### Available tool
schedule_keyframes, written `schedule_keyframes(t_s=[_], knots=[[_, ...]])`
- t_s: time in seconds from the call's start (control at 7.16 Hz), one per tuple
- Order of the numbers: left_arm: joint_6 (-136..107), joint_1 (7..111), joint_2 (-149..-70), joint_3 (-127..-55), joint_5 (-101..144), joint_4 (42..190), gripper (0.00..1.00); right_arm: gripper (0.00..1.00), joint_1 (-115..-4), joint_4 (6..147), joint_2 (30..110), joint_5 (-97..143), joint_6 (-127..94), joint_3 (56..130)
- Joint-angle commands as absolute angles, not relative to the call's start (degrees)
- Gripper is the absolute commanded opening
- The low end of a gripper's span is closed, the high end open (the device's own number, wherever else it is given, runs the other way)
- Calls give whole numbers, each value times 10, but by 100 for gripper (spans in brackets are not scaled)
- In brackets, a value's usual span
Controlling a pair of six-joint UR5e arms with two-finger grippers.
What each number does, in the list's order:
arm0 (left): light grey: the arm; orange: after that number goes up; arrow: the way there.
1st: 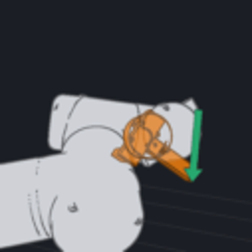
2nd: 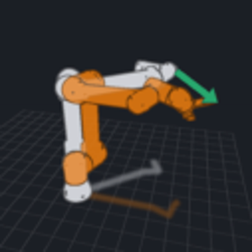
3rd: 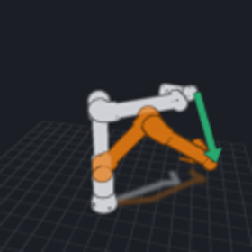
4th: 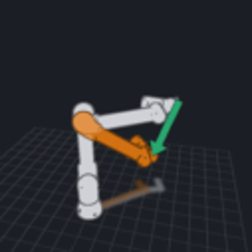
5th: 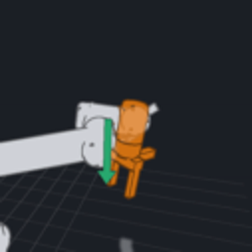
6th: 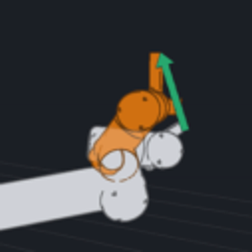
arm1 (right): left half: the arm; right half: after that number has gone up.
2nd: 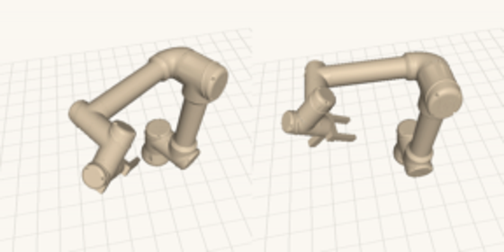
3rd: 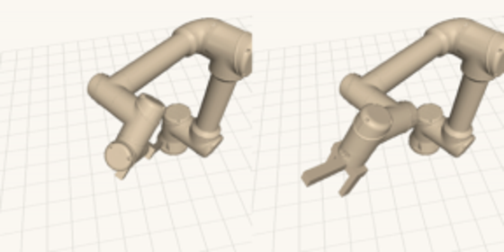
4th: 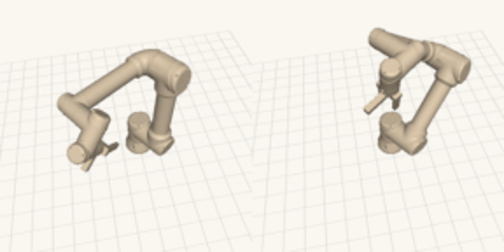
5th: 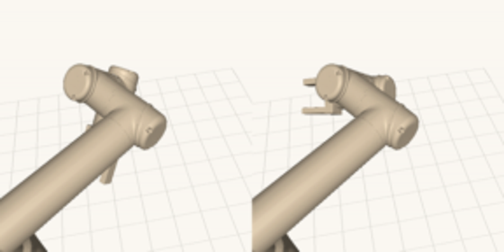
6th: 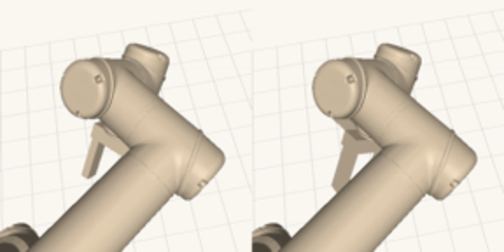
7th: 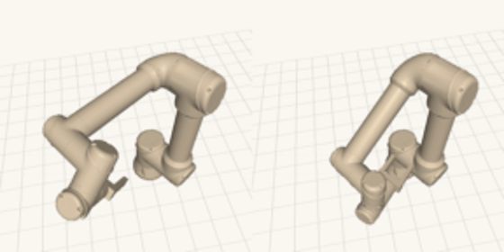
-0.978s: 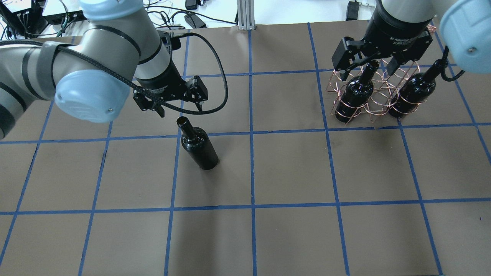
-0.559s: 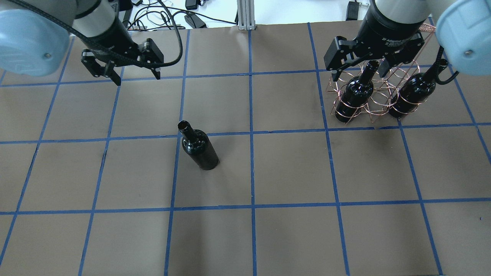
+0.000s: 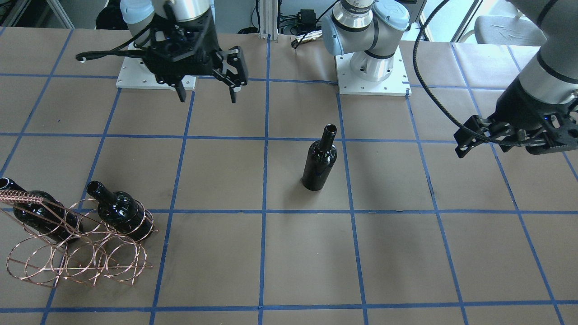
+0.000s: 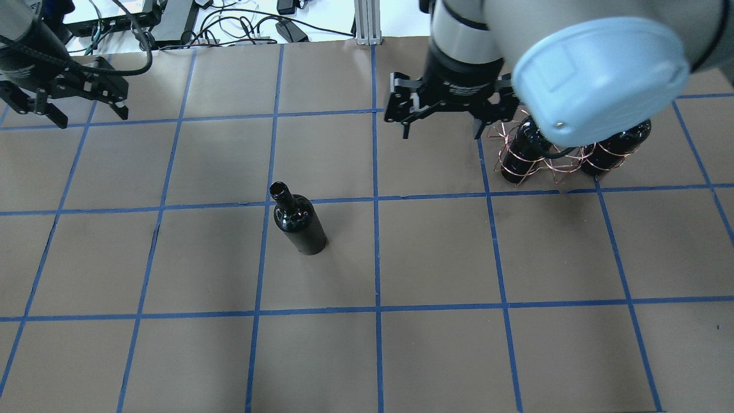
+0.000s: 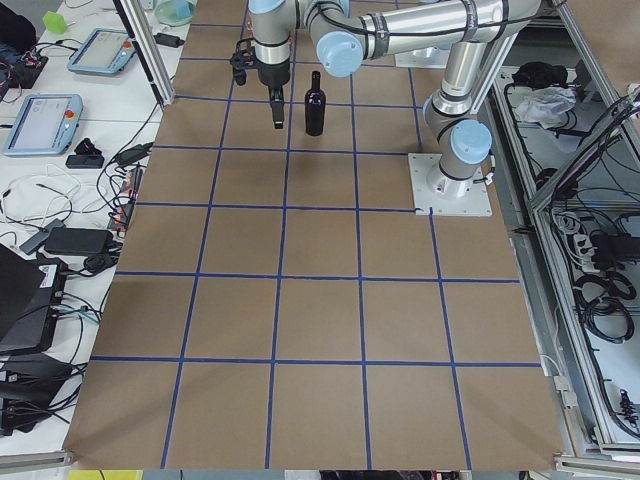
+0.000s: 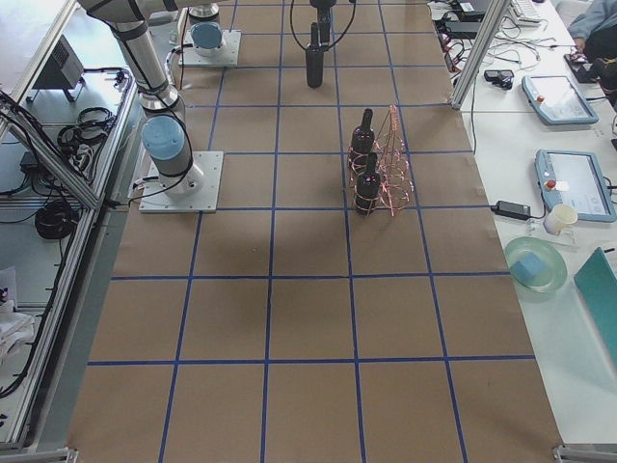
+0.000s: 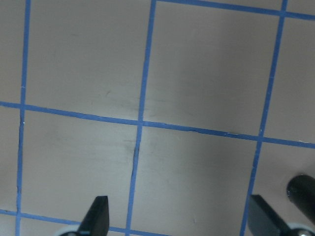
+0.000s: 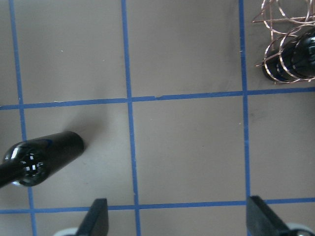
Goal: Place wine into wine basket
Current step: 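Raise the left gripper away while the right gripper moves toward the bottle, then lower the right gripper onto the bottle neck and close on it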
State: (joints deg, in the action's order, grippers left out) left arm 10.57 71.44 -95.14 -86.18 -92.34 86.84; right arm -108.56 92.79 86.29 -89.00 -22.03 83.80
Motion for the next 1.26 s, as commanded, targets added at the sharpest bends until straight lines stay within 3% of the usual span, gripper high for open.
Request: schedule_keyframes(t_s=[0.0, 0.42, 1.12], knots=[[150, 692, -946, -864, -936, 877, 100, 99, -1183, 933, 807, -889, -343, 795], [166, 687, -941, -868, -962, 890, 100, 97, -1262, 1002, 748, -888, -468, 791], [166, 689, -941, -873, -960, 894, 100, 97, -1277, 1056, 682, -897, -442, 800]])
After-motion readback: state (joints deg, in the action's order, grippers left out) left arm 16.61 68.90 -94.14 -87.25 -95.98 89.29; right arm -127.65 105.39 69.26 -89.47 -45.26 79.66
